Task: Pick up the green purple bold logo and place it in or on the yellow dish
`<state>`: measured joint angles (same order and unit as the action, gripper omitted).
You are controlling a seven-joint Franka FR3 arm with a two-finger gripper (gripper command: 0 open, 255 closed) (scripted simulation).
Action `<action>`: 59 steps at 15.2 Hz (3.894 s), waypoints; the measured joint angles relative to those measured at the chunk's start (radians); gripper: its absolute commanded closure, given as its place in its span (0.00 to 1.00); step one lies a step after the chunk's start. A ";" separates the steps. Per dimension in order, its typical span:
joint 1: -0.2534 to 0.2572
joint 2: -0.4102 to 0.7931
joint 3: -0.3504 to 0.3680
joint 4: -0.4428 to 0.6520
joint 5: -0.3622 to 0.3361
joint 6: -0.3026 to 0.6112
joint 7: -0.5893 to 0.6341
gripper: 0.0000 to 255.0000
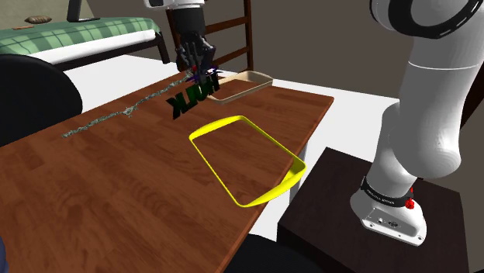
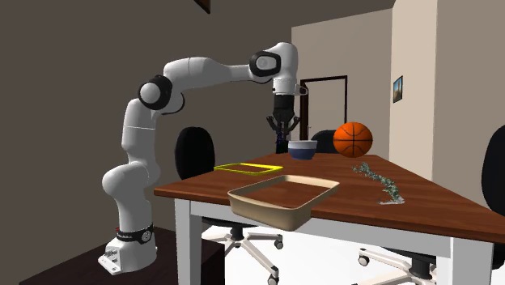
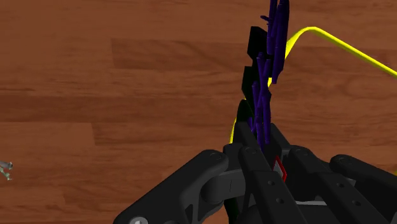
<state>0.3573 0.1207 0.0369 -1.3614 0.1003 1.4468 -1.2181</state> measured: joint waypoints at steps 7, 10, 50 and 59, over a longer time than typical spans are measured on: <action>0.000 0.051 0.001 0.169 0.000 -0.118 0.012 1.00; 0.011 0.020 0.008 0.144 0.001 -0.121 0.031 1.00; 0.105 -0.466 0.114 -0.595 0.060 0.154 0.193 0.00; 0.099 -0.429 0.104 -0.435 0.052 0.031 0.199 0.00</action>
<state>0.4566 -0.3080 0.1409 -1.7962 0.1522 1.4774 -1.0190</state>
